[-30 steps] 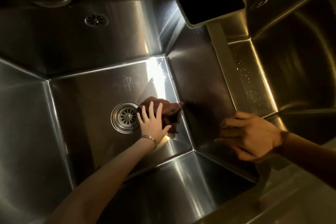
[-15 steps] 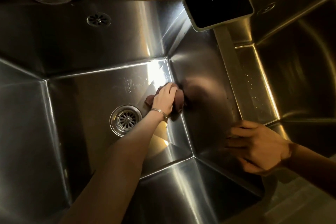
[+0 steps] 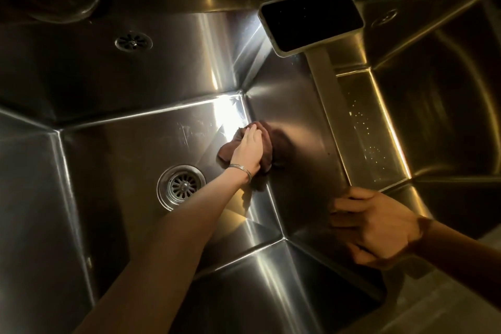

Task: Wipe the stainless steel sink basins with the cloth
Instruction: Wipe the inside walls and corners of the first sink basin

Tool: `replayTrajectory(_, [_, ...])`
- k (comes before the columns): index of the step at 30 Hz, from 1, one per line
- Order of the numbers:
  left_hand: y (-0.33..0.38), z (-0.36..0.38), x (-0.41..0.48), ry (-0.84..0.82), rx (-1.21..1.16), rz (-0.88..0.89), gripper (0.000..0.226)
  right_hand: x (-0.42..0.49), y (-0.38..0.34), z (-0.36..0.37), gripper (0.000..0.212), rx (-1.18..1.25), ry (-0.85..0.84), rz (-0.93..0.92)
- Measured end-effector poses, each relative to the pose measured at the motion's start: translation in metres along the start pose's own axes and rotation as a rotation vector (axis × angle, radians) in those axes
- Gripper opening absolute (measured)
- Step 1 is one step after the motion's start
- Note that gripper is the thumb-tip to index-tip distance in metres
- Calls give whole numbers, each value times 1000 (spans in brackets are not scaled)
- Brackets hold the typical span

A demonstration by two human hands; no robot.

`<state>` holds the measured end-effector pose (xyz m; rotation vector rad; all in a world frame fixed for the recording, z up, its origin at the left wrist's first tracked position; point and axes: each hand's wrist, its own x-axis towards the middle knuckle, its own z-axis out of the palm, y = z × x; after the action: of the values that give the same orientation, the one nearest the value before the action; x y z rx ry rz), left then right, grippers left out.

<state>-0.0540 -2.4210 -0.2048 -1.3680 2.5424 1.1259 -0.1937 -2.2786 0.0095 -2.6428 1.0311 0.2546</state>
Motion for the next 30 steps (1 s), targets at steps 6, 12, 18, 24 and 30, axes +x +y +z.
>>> replayTrajectory(6, [2,13,-11,-37,-196,-56,50,-2,-1,2,20,-14,-21,13])
replayTrajectory(12, [7,-19,-20,-82,-194,8,53,0,-2,-1,24,-22,-25,8])
replayTrajectory(18, [36,-50,-48,152,-278,231,62,-3,-1,1,31,-33,-5,12])
replayTrajectory(24, [70,-74,-89,476,-356,483,67,-2,-3,-2,29,-6,9,24])
replayTrajectory(30, [65,-60,-89,656,-214,668,45,-3,-3,-2,31,18,-5,39])
